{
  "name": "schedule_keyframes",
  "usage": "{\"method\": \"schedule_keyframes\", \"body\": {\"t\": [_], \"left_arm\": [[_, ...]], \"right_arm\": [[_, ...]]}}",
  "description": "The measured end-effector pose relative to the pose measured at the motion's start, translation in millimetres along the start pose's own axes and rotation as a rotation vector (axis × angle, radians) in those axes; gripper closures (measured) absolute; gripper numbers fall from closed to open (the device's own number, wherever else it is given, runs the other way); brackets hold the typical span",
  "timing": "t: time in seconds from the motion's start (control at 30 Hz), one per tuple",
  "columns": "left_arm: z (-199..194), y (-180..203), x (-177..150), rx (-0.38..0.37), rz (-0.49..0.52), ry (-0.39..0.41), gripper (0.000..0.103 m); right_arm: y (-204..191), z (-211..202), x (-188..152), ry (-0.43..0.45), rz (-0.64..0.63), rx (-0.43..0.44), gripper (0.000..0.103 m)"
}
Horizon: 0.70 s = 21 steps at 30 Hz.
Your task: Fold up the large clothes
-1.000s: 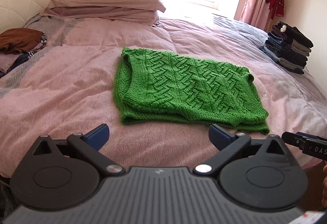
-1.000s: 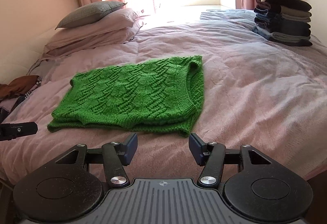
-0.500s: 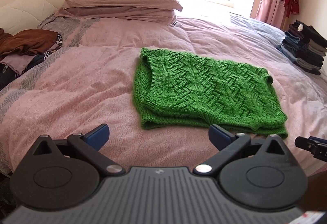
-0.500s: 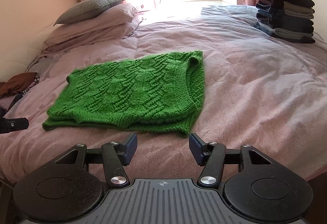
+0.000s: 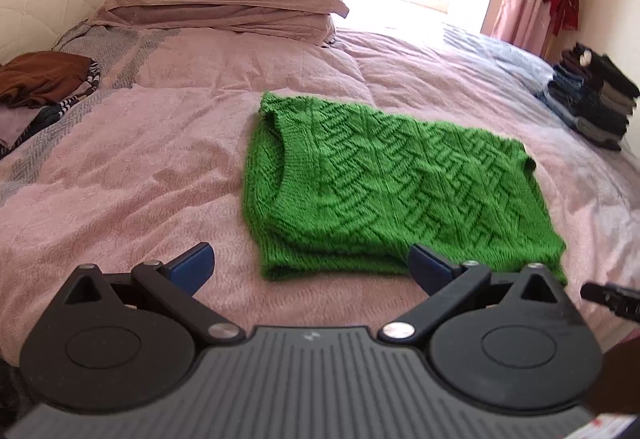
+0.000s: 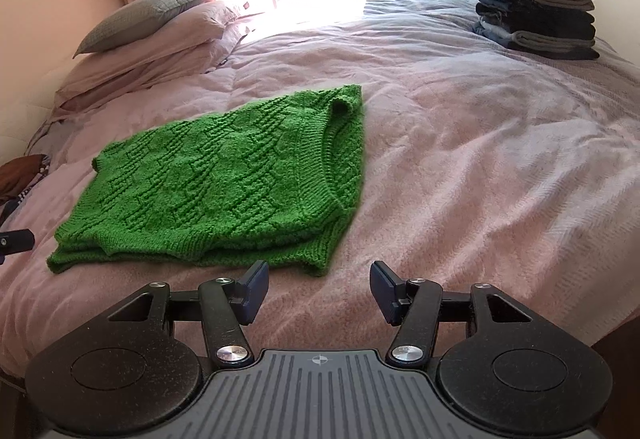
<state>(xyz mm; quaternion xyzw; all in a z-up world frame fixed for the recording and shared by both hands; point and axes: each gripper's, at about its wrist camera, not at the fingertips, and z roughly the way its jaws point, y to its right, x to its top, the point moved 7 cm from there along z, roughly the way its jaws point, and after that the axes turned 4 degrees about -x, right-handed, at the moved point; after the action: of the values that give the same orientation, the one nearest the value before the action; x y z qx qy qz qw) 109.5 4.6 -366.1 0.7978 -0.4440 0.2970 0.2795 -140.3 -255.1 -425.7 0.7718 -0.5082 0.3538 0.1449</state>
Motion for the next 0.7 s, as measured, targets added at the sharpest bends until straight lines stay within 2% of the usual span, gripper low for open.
{"method": "schedule_keyframes", "body": {"t": [0.1,0.27,0.47,0.63,0.7], "left_arm": [[17,-20,11,-0.04,-0.077,0.015,0.002],[66,-56,22,-0.087,-0.229,-0.016,0.003],[122,-85,27,-0.266,-0.437,-0.052,0.004],[148,-94,40,-0.353,-0.518,-0.035,0.005],[154,-94,43,-0.377,-0.53,-0.039,0.008]], "right_arm": [[11,7,5,0.004,0.017,-0.019,0.05],[33,22,17,0.005,0.058,-0.058,0.05],[54,44,27,-0.011,0.093,-0.102,0.05],[68,66,36,-0.016,0.116,-0.13,0.05],[72,72,41,-0.011,0.125,-0.141,0.05]]}}
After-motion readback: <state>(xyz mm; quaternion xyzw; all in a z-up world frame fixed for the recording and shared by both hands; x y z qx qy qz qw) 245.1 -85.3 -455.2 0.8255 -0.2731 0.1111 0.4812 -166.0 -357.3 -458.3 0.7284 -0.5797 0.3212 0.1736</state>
